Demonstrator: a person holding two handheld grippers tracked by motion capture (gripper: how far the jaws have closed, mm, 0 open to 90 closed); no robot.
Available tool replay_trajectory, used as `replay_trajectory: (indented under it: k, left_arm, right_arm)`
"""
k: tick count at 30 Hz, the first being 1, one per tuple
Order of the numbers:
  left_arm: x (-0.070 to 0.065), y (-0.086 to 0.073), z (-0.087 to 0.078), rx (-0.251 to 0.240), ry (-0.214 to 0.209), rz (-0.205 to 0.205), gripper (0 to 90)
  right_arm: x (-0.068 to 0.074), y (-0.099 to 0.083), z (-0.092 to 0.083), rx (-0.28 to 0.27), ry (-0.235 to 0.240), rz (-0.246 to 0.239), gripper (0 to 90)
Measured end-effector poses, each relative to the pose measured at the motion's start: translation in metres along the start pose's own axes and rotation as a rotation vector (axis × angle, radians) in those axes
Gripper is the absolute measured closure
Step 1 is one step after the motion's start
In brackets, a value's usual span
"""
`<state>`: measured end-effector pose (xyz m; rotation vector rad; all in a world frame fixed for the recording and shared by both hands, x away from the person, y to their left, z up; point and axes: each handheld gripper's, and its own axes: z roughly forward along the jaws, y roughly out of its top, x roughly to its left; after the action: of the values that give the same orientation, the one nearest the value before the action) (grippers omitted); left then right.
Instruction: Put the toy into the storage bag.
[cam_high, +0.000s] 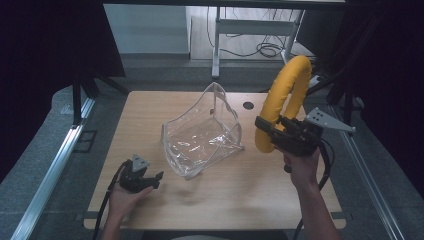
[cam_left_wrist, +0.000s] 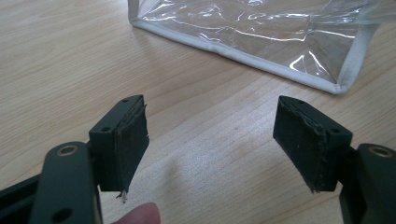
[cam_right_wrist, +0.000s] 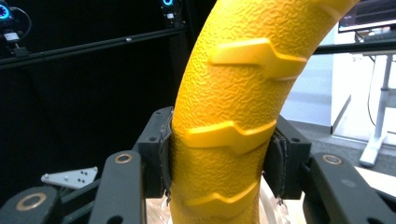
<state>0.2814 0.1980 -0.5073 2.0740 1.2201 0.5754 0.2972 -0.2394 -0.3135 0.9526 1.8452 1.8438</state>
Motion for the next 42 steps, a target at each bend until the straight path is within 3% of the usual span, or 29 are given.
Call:
replay_trajectory:
  k: [11,23,42]
  left_arm:
    - [-0.002,0.000,0.003,0.004,-0.007,0.002,26.4]
    - [-0.002,-0.001,0.003,0.011,-0.010,0.007,26.4]
    - [-0.002,-0.001,0.004,0.001,-0.014,0.000,26.4]
  right_arm:
    - [0.019,0.020,0.027,-0.056,0.032,-0.031,49.7]
    - [0.028,0.032,0.046,-0.077,0.036,-0.023,49.6]
    - [0.060,0.042,0.076,-0.095,0.097,-0.045,49.6]
